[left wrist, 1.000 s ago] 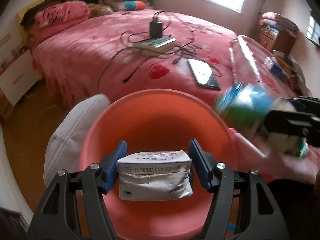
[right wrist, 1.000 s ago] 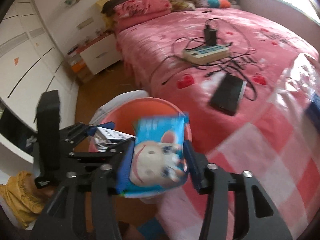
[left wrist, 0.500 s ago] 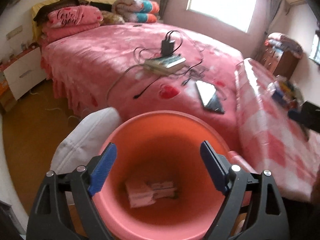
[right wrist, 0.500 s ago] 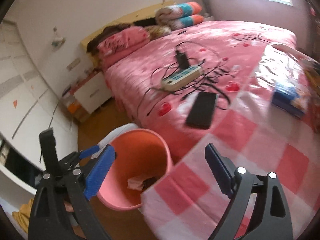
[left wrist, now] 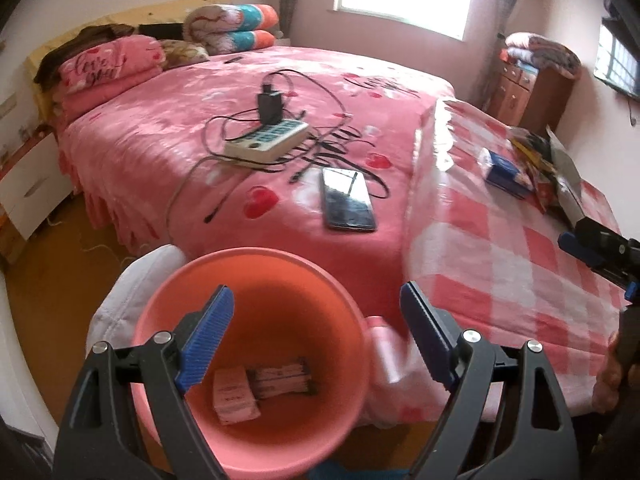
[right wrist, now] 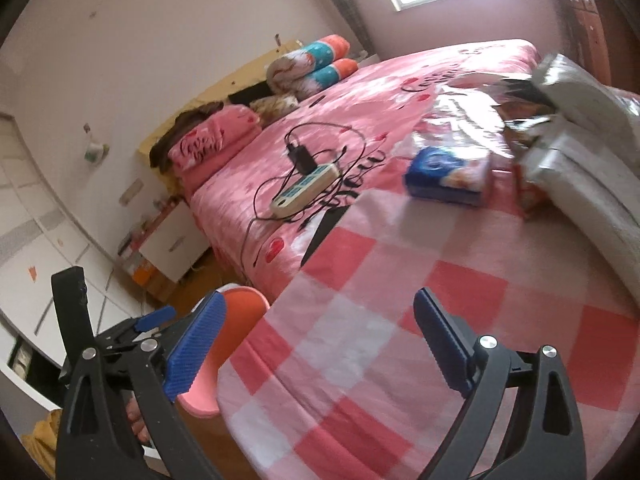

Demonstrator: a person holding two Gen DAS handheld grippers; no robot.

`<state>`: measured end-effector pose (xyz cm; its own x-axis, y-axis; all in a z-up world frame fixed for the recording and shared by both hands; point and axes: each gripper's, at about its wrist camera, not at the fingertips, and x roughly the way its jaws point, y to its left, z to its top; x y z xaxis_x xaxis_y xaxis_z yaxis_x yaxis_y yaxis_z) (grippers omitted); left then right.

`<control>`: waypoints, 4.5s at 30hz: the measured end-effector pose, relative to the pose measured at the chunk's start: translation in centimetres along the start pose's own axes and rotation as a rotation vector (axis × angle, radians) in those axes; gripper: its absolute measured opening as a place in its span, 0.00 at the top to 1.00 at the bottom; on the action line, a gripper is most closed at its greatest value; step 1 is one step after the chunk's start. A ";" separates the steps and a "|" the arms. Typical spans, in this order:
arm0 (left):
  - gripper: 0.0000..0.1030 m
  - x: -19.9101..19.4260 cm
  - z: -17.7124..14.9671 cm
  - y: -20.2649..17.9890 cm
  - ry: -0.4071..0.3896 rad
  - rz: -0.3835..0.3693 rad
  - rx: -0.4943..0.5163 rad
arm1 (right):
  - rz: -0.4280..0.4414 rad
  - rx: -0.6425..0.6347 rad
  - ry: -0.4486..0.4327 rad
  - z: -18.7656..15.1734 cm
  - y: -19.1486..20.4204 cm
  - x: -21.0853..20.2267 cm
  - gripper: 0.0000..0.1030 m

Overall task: Collect trash
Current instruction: 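Open the left gripper to drop the carton while the right drops the cow bag into the bucket, then move both grippers back over the bed toward the remaining trash, then grasp the MAGICDAY yogurt bottle with the left gripper and lift it, then grasp the grey printed snack bag with the right gripper and lift it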

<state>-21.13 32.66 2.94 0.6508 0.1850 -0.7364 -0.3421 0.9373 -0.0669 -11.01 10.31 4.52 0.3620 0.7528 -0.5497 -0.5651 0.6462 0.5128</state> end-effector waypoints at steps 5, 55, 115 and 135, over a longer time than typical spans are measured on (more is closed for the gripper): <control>0.17 -0.5 1.5 -3.7 -0.004 -0.025 0.045 | 0.012 0.054 -0.046 0.2 -2.6 -2.5 0.09; 0.52 25.0 24.2 -37.8 0.442 -0.204 0.136 | -0.181 0.377 -0.299 2.0 -20.5 -16.9 0.09; 0.40 18.8 19.0 -50.2 0.230 -0.354 0.638 | -0.365 0.219 -0.176 2.6 -19.6 -15.0 0.09; 0.40 9.0 17.2 -33.3 0.140 -0.350 0.384 | -0.540 -0.012 -0.089 2.6 -16.0 -10.2 0.09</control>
<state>7.75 8.16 10.14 0.5757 -0.1745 -0.7988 0.1683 0.9813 -0.0931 -3.77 -7.39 3.64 0.6636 0.3228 -0.6749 -0.2898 0.9426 0.1658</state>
